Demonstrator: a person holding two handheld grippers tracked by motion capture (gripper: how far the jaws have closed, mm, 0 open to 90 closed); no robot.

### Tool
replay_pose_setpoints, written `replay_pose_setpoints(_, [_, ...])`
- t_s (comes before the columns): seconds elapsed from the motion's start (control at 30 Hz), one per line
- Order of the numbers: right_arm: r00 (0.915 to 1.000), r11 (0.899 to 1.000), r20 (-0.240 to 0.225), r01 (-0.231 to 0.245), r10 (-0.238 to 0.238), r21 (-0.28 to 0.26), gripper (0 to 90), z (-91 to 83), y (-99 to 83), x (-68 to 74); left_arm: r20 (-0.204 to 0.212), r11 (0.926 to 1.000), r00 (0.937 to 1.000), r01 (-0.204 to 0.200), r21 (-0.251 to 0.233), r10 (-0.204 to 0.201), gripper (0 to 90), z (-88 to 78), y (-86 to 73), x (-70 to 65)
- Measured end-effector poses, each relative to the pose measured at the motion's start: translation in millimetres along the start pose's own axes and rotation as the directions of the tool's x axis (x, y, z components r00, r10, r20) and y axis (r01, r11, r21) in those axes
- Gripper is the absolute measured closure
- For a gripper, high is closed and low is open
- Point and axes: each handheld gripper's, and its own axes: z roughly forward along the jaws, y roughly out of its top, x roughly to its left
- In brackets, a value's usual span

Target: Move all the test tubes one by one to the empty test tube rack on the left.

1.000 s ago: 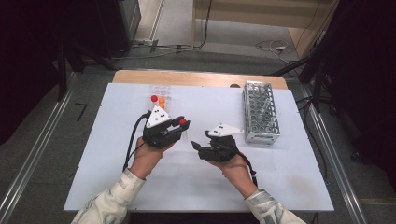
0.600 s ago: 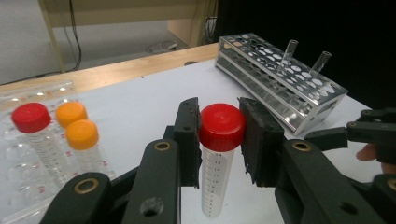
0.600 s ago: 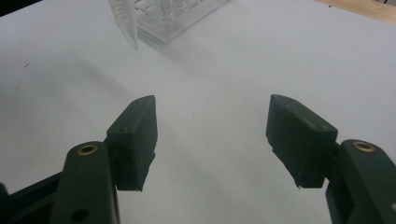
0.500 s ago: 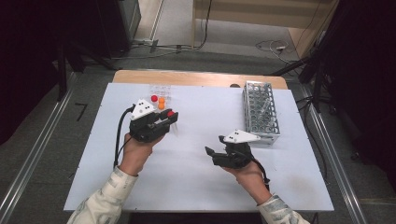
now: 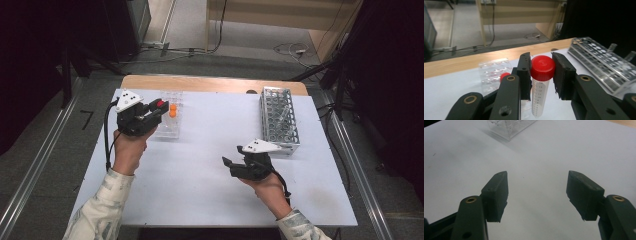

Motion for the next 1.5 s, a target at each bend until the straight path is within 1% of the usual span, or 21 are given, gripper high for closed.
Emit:
replay_pose_setpoints(0.1, [1.0000, 1.000, -0.002, 0.007, -0.007, 0.002, 32.7, 0.8, 0.3, 1.0, -0.019, 0.9999, 0.9998, 0.010, 0.011, -0.009, 69.6, 7.5, 0.2, 7.3])
replay_pose_setpoints(0.17, [1.0000, 1.000, -0.004, 0.001, -0.001, 0.004, 32.6, 1.1, 0.1, 1.2, -0.048, 0.9998, 0.9988, 0.000, 0.020, 0.001, 69.6, 12.8, 0.5, 11.0])
replay_pose_setpoints(0.2, [1.0000, 1.000, -0.005, -0.004, 0.004, 0.006, 32.7, 1.6, -0.2, 1.0, -0.054, 0.9998, 0.9985, 0.000, 0.019, 0.001, 69.6, 14.5, 0.7, 13.0])
replay_pose_setpoints(0.3, [1.0000, 1.000, -0.005, -0.005, 0.005, 0.010, 32.7, 3.1, -0.9, 0.3, -0.063, 0.9998, 0.9979, 0.014, 0.012, -0.014, 69.6, 17.7, 1.6, 18.3])
replay_pose_setpoints(0.37, [1.0000, 1.000, -0.004, -0.001, 0.001, 0.009, 32.9, 3.2, -1.0, -0.1, -0.068, 0.9998, 0.9976, 0.012, 0.015, -0.011, 69.6, 20.3, 2.7, 20.2])
replay_pose_setpoints(0.43, [0.9999, 1.000, -0.009, -0.008, 0.008, 0.008, 32.9, 2.9, -1.2, -0.6, -0.074, 0.9999, 0.9972, 0.011, 0.013, -0.010, 69.6, 21.7, 3.4, 21.1])
replay_pose_setpoints(0.5, [0.9999, 1.000, -0.008, -0.009, 0.009, 0.008, 33.0, 2.4, -1.2, -1.0, -0.078, 0.9999, 0.9969, 0.007, 0.015, -0.006, 69.6, 23.3, 2.6, 21.0])
replay_pose_setpoints(0.57, [1.0000, 1.000, -0.007, -0.007, 0.007, 0.003, 33.2, 1.9, -1.1, -1.1, -0.090, 0.9997, 0.9959, -0.007, 0.022, 0.009, 69.5, 25.5, 0.9, 20.6])
replay_pose_setpoints(0.63, [0.9999, 1.000, -0.009, -0.007, 0.007, 0.004, 33.2, 1.5, -1.0, -0.8, -0.091, 0.9997, 0.9958, -0.005, 0.024, 0.007, 69.6, 27.6, -1.2, 20.5])
replay_pose_setpoints(0.7, [0.9999, 1.000, -0.009, -0.003, 0.003, 0.002, 33.3, 1.2, -1.1, 0.0, -0.085, 0.9997, 0.9963, -0.015, 0.017, 0.017, 69.5, 30.1, -3.8, 19.6])
replay_pose_setpoints(0.77, [0.9999, 1.000, -0.011, -0.003, 0.003, 0.002, 33.4, 1.2, -1.2, 0.9, -0.092, 0.9993, 0.9954, -0.025, 0.026, 0.027, 69.4, 33.2, -6.6, 18.9])
replay_pose_setpoints(0.83, [0.9999, 1.000, -0.012, -0.004, 0.004, 0.003, 33.4, 1.3, -1.2, 0.9, -0.089, 0.9991, 0.9955, -0.029, 0.031, 0.031, 69.4, 35.8, -10.2, 18.2])
replay_pose_setpoints(0.9, [0.9999, 1.000, -0.013, -0.004, 0.004, 0.002, 33.4, 1.0, -1.2, 1.0, -0.098, 0.9981, 0.9939, -0.045, 0.043, 0.049, 69.4, 38.5, -13.6, 16.8])
replay_pose_setpoints(0.97, [0.9999, 1.000, -0.013, 0.001, -0.001, 0.001, 33.6, 0.8, -1.1, 1.1, -0.101, 0.9974, 0.9934, -0.049, 0.053, 0.054, 69.3, 41.2, -17.0, 15.5])
replay_pose_setpoints(1.03, [0.9999, 1.000, -0.015, -0.002, 0.002, 0.001, 33.7, 0.9, -1.1, 1.1, -0.112, 0.9958, 0.9912, -0.064, 0.066, 0.071, 69.3, 43.6, -20.5, 14.1])
replay_pose_setpoints(1.27, [0.9999, 1.000, -0.016, 0.004, -0.004, 0.005, 33.7, 0.9, -1.2, 2.9, -0.117, 0.9950, 0.9907, -0.061, 0.080, 0.070, 69.2, 46.2, -26.4, 14.1])
replay_pose_setpoints(1.37, [0.9999, 1.000, -0.016, 0.001, -0.001, 0.005, 33.8, 1.3, -1.3, 2.5, -0.116, 0.9935, 0.9905, -0.064, 0.094, 0.075, 69.1, 47.4, -28.8, 14.2])
replay_pose_setpoints(1.5, [0.9999, 1.000, -0.016, 0.001, -0.001, 0.003, 33.8, 0.7, -1.3, 2.6, -0.115, 0.9938, 0.9910, -0.058, 0.095, 0.069, 69.1, 48.3, -30.8, 14.3])
